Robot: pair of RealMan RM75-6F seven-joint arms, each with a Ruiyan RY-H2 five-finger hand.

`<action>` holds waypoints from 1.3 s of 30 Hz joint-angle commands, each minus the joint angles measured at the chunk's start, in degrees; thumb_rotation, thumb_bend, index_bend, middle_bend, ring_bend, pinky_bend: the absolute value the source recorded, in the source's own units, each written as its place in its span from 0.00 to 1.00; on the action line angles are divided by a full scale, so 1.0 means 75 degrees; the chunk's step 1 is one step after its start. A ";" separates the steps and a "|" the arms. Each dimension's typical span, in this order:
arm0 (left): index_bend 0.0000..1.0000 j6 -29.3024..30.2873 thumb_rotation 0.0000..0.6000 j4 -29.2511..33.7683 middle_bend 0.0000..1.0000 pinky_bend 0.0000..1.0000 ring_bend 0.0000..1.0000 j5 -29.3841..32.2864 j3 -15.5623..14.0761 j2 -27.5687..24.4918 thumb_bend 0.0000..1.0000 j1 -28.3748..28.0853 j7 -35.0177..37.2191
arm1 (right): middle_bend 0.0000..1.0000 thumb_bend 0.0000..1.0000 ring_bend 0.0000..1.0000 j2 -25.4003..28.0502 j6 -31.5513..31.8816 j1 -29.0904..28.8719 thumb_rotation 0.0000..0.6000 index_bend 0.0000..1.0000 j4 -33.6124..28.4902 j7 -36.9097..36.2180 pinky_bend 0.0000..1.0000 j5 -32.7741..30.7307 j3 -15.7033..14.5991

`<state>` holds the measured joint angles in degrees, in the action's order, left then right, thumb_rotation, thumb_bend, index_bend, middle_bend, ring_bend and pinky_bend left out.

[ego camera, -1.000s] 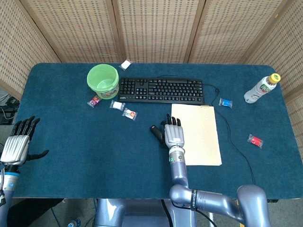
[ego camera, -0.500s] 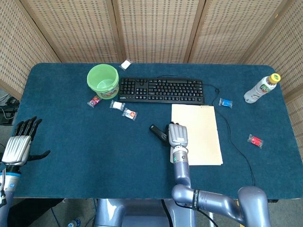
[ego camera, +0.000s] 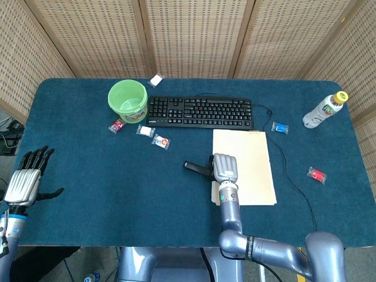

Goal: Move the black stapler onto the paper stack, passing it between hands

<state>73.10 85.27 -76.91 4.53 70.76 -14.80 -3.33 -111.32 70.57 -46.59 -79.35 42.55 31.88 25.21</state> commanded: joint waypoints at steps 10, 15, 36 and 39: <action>0.00 0.0004 1.00 0.0015 0.00 0.00 0.00 -0.0026 -0.0001 0.0008 0.19 0.0000 -0.0037 | 0.68 0.40 0.72 0.0731 0.0485 0.0149 1.00 0.87 -0.0735 0.0144 0.85 -0.0611 0.0548; 0.00 0.0034 1.00 0.0037 0.00 0.00 0.00 -0.0035 0.0004 0.0002 0.19 0.0012 -0.0066 | 0.68 0.40 0.72 0.1012 0.0594 0.0241 1.00 0.87 -0.0901 0.0163 0.85 -0.0698 0.0579; 0.00 0.0183 1.00 0.0206 0.00 0.00 0.00 -0.0173 -0.0063 0.0032 0.19 0.0061 -0.0389 | 0.68 0.40 0.72 0.1769 0.0321 0.0949 1.00 0.87 -0.1052 -0.0457 0.85 -0.1218 0.0215; 0.00 0.0190 1.00 0.0204 0.00 0.00 0.00 -0.0175 -0.0063 0.0039 0.19 0.0065 -0.0399 | 0.68 0.40 0.72 0.1753 0.0300 0.0986 1.00 0.87 -0.1006 -0.0503 0.85 -0.1251 0.0103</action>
<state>74.52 86.80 -78.23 4.06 71.05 -14.31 -6.32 -98.14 72.89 -39.30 -87.01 38.94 22.57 26.17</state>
